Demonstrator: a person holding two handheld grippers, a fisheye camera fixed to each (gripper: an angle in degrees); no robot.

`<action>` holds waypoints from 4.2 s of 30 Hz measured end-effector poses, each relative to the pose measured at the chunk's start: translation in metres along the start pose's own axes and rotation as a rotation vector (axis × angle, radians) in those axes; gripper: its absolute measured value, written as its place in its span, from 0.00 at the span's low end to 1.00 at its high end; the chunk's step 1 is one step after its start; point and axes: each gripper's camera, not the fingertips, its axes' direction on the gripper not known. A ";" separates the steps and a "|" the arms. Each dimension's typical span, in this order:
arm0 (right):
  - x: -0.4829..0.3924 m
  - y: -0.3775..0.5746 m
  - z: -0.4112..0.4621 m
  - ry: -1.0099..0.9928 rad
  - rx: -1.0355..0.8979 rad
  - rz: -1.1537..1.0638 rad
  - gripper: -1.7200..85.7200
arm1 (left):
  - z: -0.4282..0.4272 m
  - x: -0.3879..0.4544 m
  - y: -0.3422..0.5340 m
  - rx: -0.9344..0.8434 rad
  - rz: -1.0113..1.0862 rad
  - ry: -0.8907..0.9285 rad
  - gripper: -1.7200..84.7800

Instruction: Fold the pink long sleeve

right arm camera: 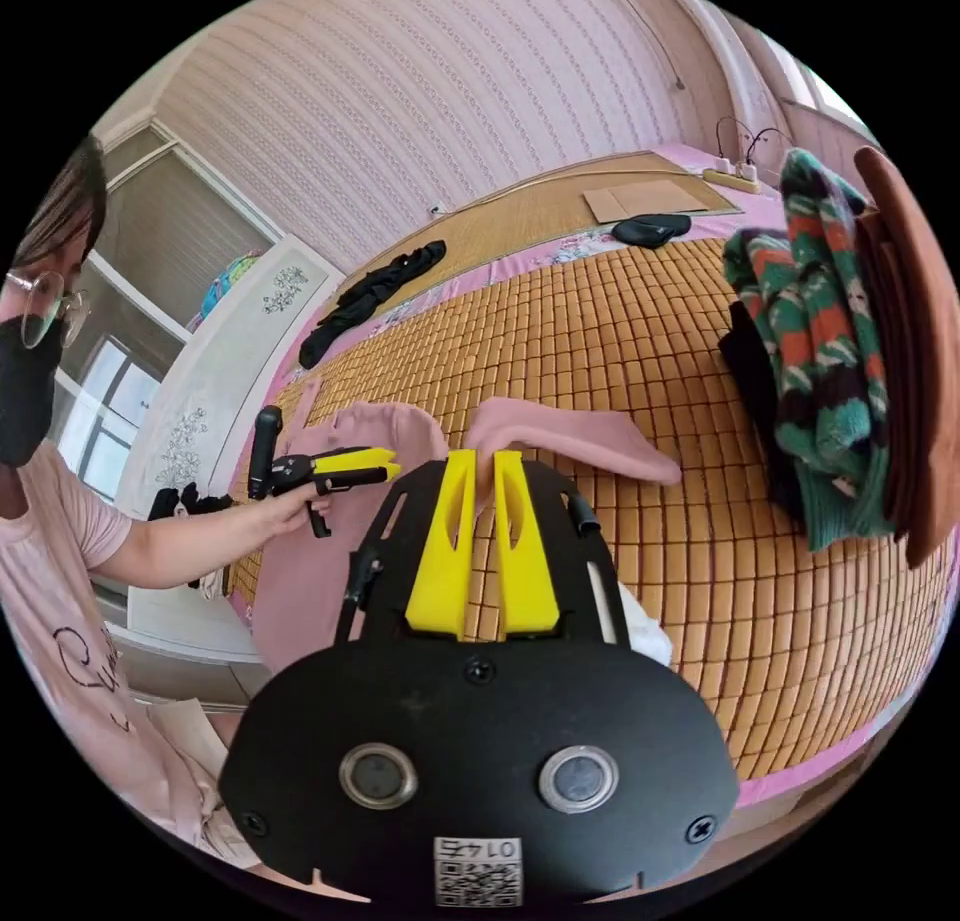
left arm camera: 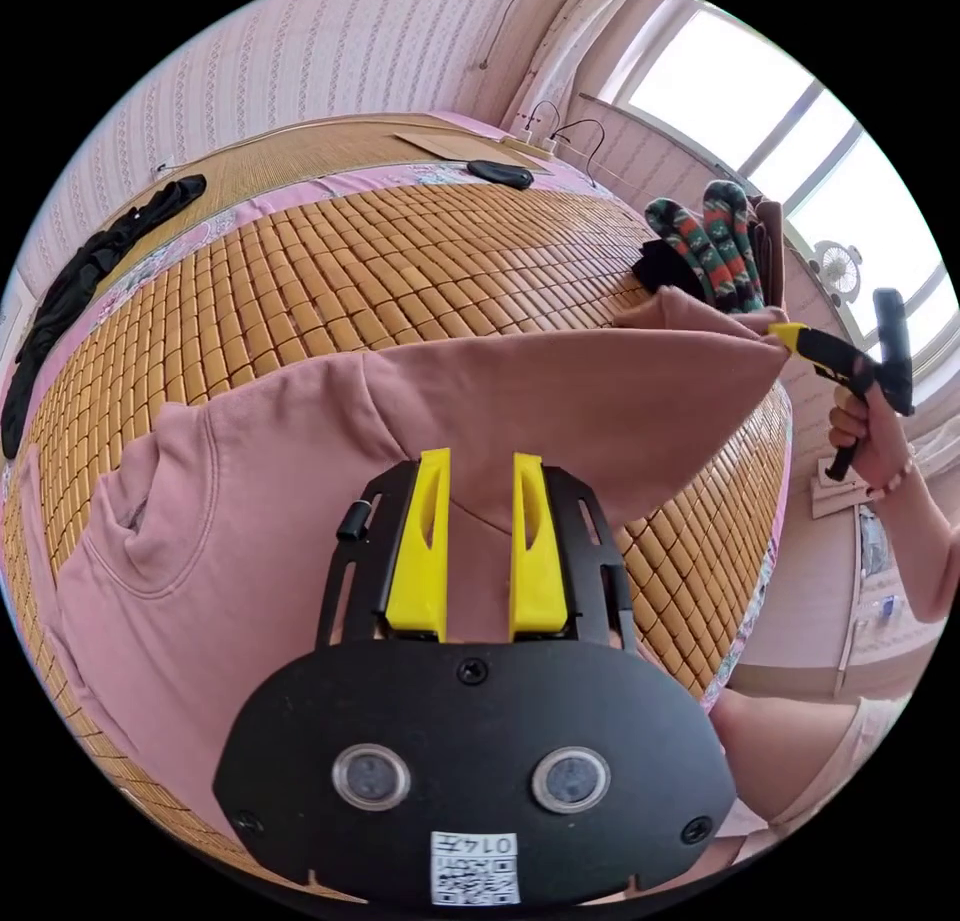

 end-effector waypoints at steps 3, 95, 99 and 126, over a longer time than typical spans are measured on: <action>0.025 0.033 -0.020 0.135 -0.032 0.094 0.10 | 0.003 0.001 -0.003 0.005 0.016 -0.023 0.13; -0.683 -0.180 0.200 -0.277 -0.372 -0.958 0.10 | -0.482 -0.054 0.358 0.144 -0.748 -0.407 0.09; -0.818 -0.195 0.275 -0.139 -0.389 -1.133 0.09 | -0.516 -0.047 0.387 0.172 -0.743 -0.375 0.09; -0.918 -0.214 0.263 -0.113 -0.692 -1.101 0.09 | -0.669 -0.130 0.439 0.163 -1.042 -0.518 0.16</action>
